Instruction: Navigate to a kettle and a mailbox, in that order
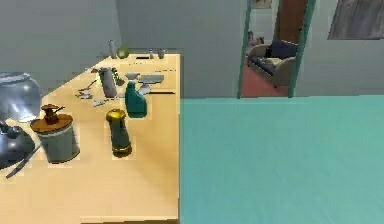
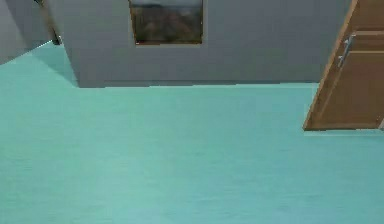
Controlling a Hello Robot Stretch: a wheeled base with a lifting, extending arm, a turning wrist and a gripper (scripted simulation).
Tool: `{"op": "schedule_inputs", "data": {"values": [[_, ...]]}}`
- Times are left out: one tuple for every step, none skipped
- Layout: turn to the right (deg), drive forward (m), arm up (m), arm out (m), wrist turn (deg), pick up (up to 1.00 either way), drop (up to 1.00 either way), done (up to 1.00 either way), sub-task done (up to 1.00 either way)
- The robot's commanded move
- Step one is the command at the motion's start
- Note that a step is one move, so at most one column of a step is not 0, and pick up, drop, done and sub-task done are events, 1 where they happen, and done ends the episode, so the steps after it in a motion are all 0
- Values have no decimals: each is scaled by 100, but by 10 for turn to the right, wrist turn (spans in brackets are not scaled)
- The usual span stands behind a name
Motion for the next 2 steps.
{"op": "schedule_inputs", "data": {"values": [[450,0,0,0,0,0,0,0,0],[450,0,0,0,0,0,0,0,0]]}}
